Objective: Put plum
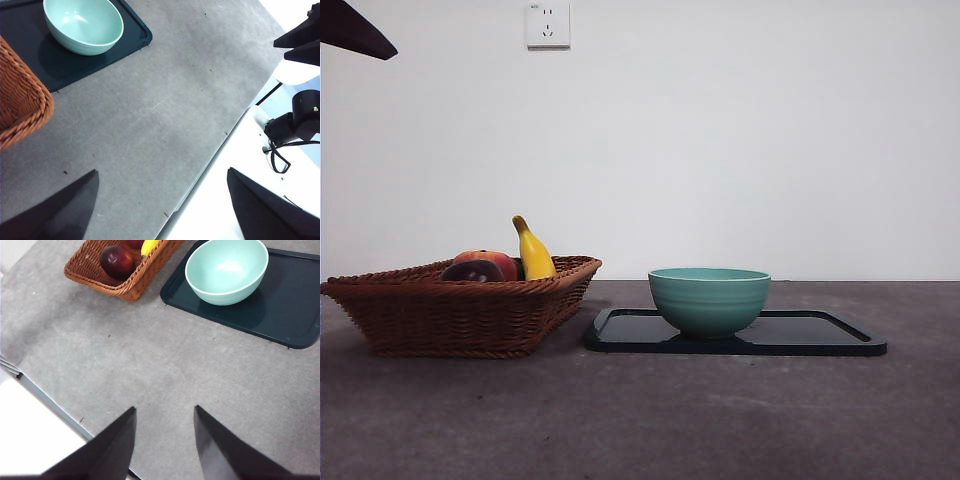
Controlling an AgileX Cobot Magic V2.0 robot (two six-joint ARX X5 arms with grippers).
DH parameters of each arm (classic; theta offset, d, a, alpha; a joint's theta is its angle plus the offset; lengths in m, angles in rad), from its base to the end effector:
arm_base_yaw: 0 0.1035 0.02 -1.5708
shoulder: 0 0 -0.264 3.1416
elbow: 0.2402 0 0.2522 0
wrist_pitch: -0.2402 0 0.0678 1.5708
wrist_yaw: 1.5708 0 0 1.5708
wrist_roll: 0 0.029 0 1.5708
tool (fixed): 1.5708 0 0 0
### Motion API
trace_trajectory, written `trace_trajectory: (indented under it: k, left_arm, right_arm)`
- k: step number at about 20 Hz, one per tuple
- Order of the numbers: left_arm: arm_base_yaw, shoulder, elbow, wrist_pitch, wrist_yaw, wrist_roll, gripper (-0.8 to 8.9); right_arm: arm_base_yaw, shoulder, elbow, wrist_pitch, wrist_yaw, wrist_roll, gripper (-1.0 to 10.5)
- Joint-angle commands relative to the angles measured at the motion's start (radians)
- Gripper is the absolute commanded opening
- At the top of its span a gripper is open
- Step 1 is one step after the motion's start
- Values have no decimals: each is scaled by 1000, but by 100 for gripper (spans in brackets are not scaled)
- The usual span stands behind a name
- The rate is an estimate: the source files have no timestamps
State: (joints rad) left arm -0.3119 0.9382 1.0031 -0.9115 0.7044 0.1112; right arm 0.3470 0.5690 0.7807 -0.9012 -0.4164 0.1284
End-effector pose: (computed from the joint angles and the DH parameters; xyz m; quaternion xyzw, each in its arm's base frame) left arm 0.1503 -0.0682 0.3248 -0.0357 0.3776 -0.4653 0.7998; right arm 0.0875 0.0441 0.2959 0.0677 0.3596 0.3282 0.8709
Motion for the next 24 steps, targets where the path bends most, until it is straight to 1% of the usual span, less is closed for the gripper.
trace_trajectory:
  k: [1, 4, 6, 7, 8, 11, 13, 16, 19, 22, 24]
  left_arm:
    - [-3, 7, 13, 11, 3, 20, 402]
    - [-3, 7, 13, 13, 3, 28, 402]
    - [-3, 7, 13, 13, 3, 31, 402]
    - [-3, 6, 13, 13, 3, 31, 402]
    - [-3, 7, 13, 13, 3, 31, 402]
    - [-3, 6, 13, 14, 3, 31, 402]
    - [-4, 6, 13, 13, 3, 31, 402]
    - [-4, 6, 13, 13, 3, 31, 402]
    - [-4, 6, 13, 13, 3, 31, 402]
    - [-4, 6, 13, 13, 3, 31, 402]
    - [-4, 6, 13, 13, 3, 31, 402]
  right_arm:
    - [5, 4, 3, 9, -2, 3, 185]
    - [5, 4, 3, 10, -2, 5, 184]
    - [5, 4, 3, 11, -2, 22, 184]
    - [4, 4, 3, 13, 2, 37, 184]
    - [4, 6, 3, 26, 16, 69, 185]
    - [3, 47, 16, 118, 55, 155, 187]
    - [2, 129, 51, 166, 86, 180, 222]
    - [-7, 307, 134, 209, 110, 175, 229]
    - [-23, 504, 245, 244, 121, 148, 231]
    - [-37, 701, 372, 243, 137, 117, 237]
    - [-44, 816, 442, 244, 137, 106, 277]
